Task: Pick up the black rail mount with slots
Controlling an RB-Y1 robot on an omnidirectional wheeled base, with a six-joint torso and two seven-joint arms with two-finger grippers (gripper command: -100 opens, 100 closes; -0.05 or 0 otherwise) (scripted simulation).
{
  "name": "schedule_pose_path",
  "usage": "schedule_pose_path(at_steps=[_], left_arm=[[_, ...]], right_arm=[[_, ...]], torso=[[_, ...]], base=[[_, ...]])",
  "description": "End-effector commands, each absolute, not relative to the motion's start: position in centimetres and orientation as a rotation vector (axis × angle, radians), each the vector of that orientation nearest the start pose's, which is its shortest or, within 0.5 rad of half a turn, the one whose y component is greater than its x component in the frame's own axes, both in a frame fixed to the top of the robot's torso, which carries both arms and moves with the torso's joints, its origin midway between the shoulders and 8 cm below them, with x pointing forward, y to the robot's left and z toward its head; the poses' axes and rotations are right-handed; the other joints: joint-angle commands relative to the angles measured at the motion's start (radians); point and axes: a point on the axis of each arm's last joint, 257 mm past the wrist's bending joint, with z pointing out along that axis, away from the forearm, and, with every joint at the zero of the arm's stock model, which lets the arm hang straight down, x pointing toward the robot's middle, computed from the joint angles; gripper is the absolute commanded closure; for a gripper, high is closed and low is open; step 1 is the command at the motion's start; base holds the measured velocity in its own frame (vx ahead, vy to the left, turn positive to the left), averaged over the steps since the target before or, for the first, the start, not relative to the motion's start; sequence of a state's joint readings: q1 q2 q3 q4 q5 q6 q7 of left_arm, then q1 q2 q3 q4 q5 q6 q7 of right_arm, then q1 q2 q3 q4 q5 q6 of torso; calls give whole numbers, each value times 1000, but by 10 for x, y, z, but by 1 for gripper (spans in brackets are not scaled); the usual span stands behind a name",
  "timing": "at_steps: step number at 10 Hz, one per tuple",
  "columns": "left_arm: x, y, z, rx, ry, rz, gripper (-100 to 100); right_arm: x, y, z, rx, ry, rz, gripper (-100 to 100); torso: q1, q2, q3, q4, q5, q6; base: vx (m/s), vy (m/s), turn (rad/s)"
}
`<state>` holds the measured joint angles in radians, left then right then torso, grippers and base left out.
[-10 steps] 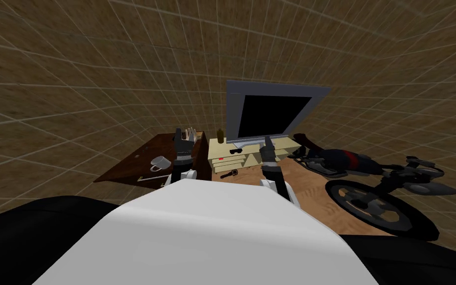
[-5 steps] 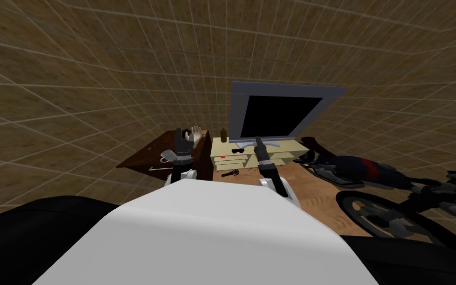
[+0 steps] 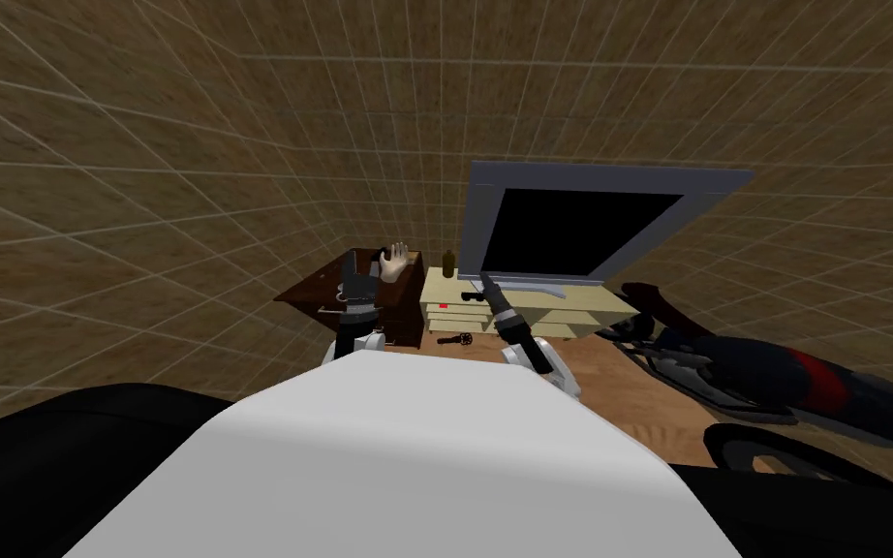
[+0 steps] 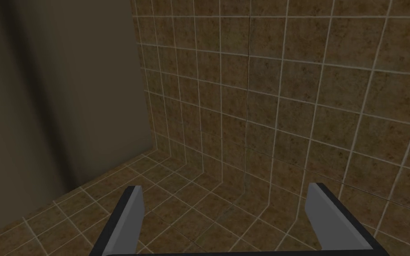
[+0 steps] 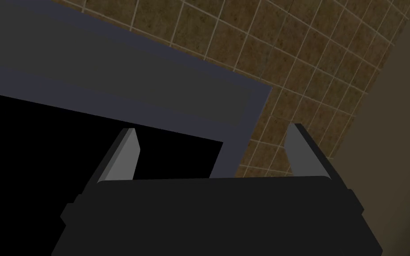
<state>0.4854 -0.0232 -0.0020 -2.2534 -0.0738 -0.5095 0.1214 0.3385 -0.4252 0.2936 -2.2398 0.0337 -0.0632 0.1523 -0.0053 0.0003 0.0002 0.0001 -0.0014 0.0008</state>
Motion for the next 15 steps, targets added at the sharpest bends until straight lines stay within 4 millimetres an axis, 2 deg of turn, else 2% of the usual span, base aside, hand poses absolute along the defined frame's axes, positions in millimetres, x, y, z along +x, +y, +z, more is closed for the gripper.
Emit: schedule_pose_path(at_steps=[1,2,3,4,5,6,7,8,9,10,11,12,13,14,15], left_arm=[[350,271,19,-679,608,-1375,0],[350,271,19,-678,608,-1376,0],[350,271,19,-679,608,-1375,0],[350,271,19,-679,608,-1376,0],[350,271,19,-679,608,-1375,0],[350,271,19,-679,608,-1376,0],[350,271,19,-679,608,-1375,0],[350,271,19,-679,608,-1376,0],[350,271,19,-679,608,-1375,0],[350,271,19,-679,608,-1376,0],[350,271,19,-679,608,-1375,0],[350,271,19,-679,608,-1375,0],[350,271,19,-679,608,-1375,0],[350,271,19,-679,608,-1375,0],[350,271,19,-679,608,-1375,0]], right_arm=[[403,-121,-95,415,1422,1232,-100],[401,-117,-97,412,1430,1238,-100],[400,-104,-111,367,1496,1226,-100],[399,-102,-114,371,1508,1226,-100],[398,-90,-132,332,1582,1206,-100],[396,-88,-135,327,1590,1209,-100],[394,-81,-154,282,1664,1178,-100],[391,-76,-157,281,1675,1185,-100],[387,-69,-177,241,1750,1152,-100],[384,-67,-181,234,1762,1155,-100],[381,-67,-203,189,1838,1104,-100],[376,-61,-206,185,1851,1117,-100],[374,-66,-227,141,1920,1056,-100],[366,-58,-233,135,1939,1074,-100],[365,-66,-253,92,2003,1004,-100]], torso=[[0,0,0,0,0,0],[1,0,0,0,0,-1],[2,-1,0,0,0,0],[2,-1,0,0,1,-1],[1,-1,-1,0,0,0],[1,-2,-1,0,0,-1],[1,-2,-1,0,0,0],[1,-3,-1,-1,0,-1],[1,-3,-2,-1,0,0],[1,-4,-2,-1,0,-1],[0,-4,-2,-1,0,1],[1,-3,-2,-1,0,0],[1,-4,-2,-1,0,1],[1,-4,-2,-1,0,-1],[1,-4,-2,-1,0,1]], base=[[-26,-45,301],[-18,-38,144],[-19,-40,326],[-9,-46,168],[-10,-48,342],[-3,-48,160],[5,-51,344],[7,-48,191],[15,-52,416],[11,-60,162],[10,-50,326],[10,-51,192],[12,-52,375],[15,-56,193],[15,-57,372]])
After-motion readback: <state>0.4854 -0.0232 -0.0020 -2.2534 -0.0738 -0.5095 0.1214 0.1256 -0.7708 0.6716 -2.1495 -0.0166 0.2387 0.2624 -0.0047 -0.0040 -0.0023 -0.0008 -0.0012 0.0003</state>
